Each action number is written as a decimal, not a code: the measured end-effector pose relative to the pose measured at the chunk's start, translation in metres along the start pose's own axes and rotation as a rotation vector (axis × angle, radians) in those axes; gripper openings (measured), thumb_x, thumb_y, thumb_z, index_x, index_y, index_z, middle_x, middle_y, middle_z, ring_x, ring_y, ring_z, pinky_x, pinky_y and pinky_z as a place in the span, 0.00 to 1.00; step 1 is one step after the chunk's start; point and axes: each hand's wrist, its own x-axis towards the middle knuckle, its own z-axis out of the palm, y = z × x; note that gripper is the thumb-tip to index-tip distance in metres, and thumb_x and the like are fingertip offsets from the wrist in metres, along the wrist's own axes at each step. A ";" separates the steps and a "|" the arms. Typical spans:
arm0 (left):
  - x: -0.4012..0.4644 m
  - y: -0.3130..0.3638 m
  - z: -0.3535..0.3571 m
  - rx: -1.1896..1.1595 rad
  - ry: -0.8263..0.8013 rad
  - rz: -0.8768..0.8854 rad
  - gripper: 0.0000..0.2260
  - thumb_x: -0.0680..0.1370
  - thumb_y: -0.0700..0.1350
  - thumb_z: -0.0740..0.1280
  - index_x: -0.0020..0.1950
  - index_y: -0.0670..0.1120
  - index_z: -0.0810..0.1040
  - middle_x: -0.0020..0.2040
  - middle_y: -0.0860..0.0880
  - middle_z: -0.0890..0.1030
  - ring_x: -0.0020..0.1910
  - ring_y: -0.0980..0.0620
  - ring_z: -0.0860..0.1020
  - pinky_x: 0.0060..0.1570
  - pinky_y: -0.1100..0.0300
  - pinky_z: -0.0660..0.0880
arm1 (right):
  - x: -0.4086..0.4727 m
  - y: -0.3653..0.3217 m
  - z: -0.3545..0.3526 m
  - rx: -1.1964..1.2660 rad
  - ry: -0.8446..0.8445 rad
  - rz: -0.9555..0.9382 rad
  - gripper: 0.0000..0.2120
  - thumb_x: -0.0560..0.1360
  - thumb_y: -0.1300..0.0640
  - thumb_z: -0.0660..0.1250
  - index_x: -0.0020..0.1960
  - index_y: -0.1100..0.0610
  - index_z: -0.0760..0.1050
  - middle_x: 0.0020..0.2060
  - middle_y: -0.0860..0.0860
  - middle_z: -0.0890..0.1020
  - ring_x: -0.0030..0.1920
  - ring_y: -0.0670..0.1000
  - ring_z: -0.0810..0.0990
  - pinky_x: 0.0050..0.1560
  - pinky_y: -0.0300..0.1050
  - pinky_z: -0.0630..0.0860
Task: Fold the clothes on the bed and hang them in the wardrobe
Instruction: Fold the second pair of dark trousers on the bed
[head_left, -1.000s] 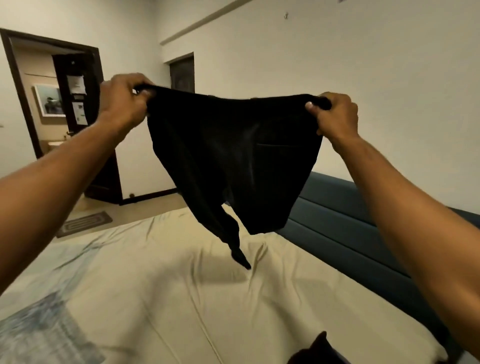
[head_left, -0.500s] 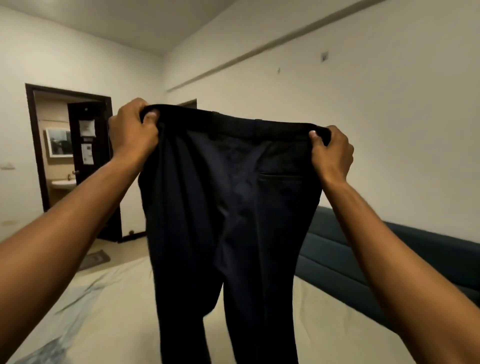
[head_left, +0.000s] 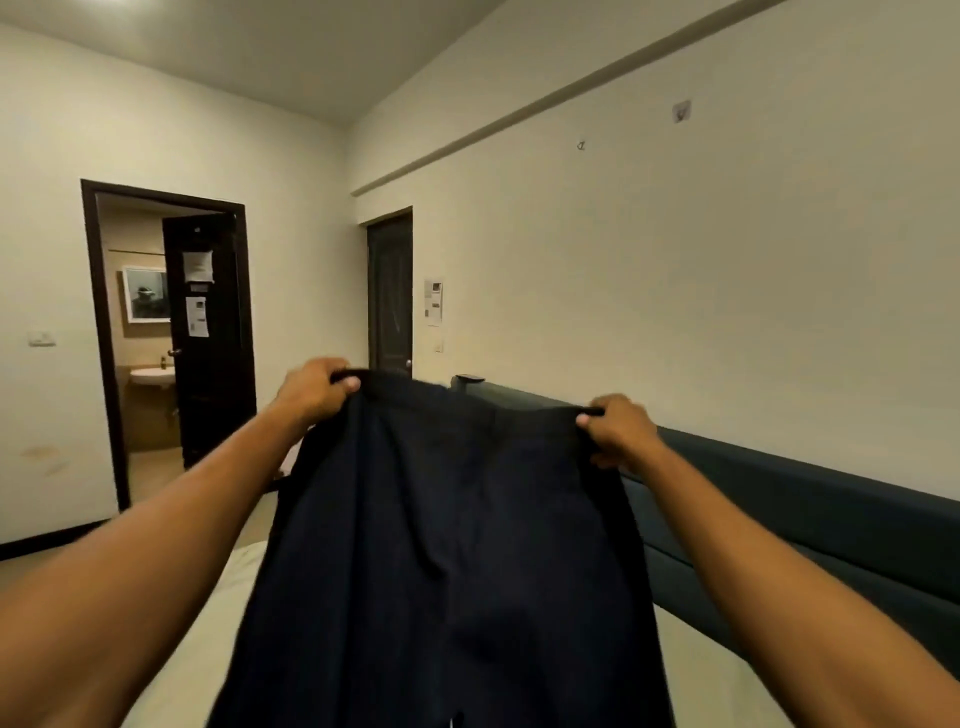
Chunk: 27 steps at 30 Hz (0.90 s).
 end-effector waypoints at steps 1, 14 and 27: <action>0.001 -0.011 0.013 -0.019 -0.046 -0.042 0.06 0.82 0.45 0.66 0.45 0.47 0.80 0.48 0.41 0.82 0.52 0.39 0.80 0.48 0.56 0.71 | 0.005 0.017 0.016 -0.021 -0.002 0.029 0.05 0.80 0.55 0.67 0.52 0.57 0.78 0.48 0.58 0.81 0.40 0.60 0.84 0.42 0.56 0.84; 0.023 0.032 -0.038 -0.600 0.282 0.150 0.07 0.81 0.37 0.65 0.51 0.47 0.82 0.48 0.46 0.82 0.48 0.50 0.82 0.50 0.58 0.81 | 0.035 -0.028 -0.043 0.546 0.289 -0.285 0.05 0.77 0.54 0.68 0.42 0.53 0.78 0.38 0.49 0.81 0.41 0.53 0.82 0.45 0.50 0.81; -0.384 -0.246 0.202 -0.139 -0.636 -0.107 0.25 0.69 0.33 0.78 0.34 0.66 0.80 0.40 0.63 0.84 0.42 0.63 0.82 0.46 0.70 0.75 | -0.265 0.305 0.176 -0.309 -0.521 0.168 0.13 0.76 0.52 0.64 0.37 0.59 0.73 0.36 0.54 0.81 0.42 0.55 0.80 0.43 0.49 0.74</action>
